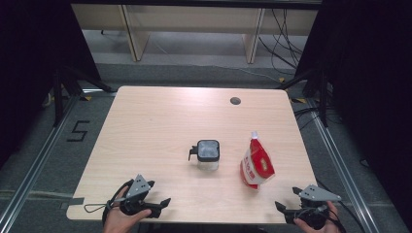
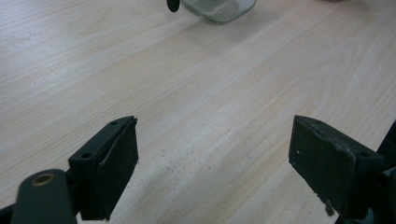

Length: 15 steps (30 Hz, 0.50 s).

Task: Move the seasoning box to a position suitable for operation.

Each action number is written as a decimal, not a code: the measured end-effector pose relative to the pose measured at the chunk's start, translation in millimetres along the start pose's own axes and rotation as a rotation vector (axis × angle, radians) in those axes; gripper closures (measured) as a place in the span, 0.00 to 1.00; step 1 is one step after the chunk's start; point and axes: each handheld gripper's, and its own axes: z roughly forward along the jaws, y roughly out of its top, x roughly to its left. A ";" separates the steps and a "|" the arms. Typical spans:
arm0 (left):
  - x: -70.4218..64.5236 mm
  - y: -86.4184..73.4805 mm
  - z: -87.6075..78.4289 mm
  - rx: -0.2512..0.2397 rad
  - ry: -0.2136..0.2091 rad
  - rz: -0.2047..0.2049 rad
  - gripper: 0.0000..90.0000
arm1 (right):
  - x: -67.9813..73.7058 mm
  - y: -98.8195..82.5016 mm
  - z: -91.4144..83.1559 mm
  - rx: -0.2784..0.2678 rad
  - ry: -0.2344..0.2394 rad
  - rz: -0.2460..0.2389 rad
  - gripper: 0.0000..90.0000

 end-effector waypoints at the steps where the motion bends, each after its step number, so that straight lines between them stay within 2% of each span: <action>1: 0.2 0.1 0.1 0.001 0.001 0.003 0.17 | -0.1 -0.1 0.1 0.001 -0.001 -0.004 0.19; 3: 1.0 0.5 0.8 -0.016 0.017 0.022 0.17 | 0.4 -0.4 0.6 0.000 -0.019 -0.012 0.19; 4: 2.7 1.1 -0.4 0.001 0.018 0.036 0.17 | 0.9 -0.5 0.1 -0.002 -0.034 -0.014 0.19; 5: 1.0 0.8 1.1 -0.021 0.024 0.000 0.17 | 1.2 -0.5 1.0 -0.004 -0.032 -0.014 0.19; 6: 1.5 1.1 -0.1 -0.007 0.031 -0.006 0.17 | 0.9 -0.4 1.7 -0.007 -0.022 -0.017 0.19; 7: 4.2 1.8 -0.1 -0.013 0.033 0.024 0.17 | 1.1 -0.2 0.8 -0.003 -0.034 -0.025 0.19; 8: 4.4 1.7 -0.6 -0.004 0.037 -0.001 0.17 | 0.5 -0.1 0.9 -0.010 -0.039 -0.040 0.19; 9: 3.9 2.1 1.3 -0.029 0.039 -0.020 0.17 | 0.8 -0.2 1.2 -0.009 -0.035 -0.042 0.19; 10: 7.6 4.3 0.3 -0.012 0.044 0.019 0.17 | 0.7 -0.1 1.3 -0.010 -0.036 -0.045 0.19; 11: 6.1 5.2 1.8 -0.024 0.053 -0.027 0.17 | 1.0 -0.1 2.1 -0.016 -0.025 -0.039 0.19; 12: 8.0 7.4 0.7 -0.011 0.064 -0.007 0.17 | 2.4 -0.2 1.8 -0.017 -0.029 -0.023 0.20; 13: 8.9 9.2 4.2 -0.048 0.053 -0.016 0.17 | 4.2 -0.1 1.2 0.002 -0.018 0.004 0.20; 14: 9.9 11.0 4.6 -0.031 0.058 -0.024 0.17 | 4.0 -0.3 1.5 0.001 -0.017 0.000 0.21; 15: 9.6 11.9 7.7 -0.055 0.059 -0.041 0.17 | 4.4 -0.2 0.8 0.009 -0.024 0.003 0.21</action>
